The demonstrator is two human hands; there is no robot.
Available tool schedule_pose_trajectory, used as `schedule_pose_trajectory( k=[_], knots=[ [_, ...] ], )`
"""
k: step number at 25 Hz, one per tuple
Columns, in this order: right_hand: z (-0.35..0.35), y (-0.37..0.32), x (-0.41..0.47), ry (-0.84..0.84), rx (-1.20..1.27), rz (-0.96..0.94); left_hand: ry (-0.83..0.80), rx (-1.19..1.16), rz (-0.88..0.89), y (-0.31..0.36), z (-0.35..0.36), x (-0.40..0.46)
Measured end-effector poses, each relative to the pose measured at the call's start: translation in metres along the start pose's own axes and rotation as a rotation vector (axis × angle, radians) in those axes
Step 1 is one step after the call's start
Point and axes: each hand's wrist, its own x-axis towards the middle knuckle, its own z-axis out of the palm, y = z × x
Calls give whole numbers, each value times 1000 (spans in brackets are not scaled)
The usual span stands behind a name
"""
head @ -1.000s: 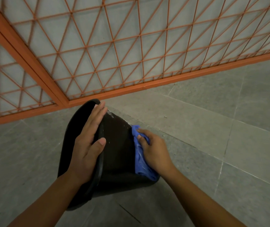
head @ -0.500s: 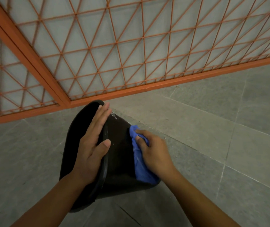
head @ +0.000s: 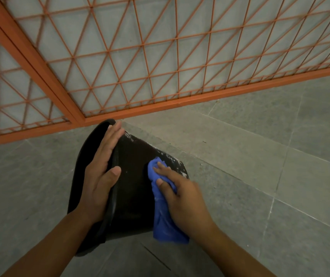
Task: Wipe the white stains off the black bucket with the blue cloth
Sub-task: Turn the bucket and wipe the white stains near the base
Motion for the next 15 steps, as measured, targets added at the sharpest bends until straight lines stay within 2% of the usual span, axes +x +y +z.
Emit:
schedule_pose_trajectory(
  k=[5, 10, 15],
  knots=[
    [-7, 13, 1, 85, -27, 137, -23, 18, 23, 5, 3, 0],
    [-4, 11, 8, 37, -35, 73, -18, 36, 33, 5, 3, 2],
    [-11, 33, 2, 115, -43, 216, -31, 45, 50, 9, 8, 1]
  ],
)
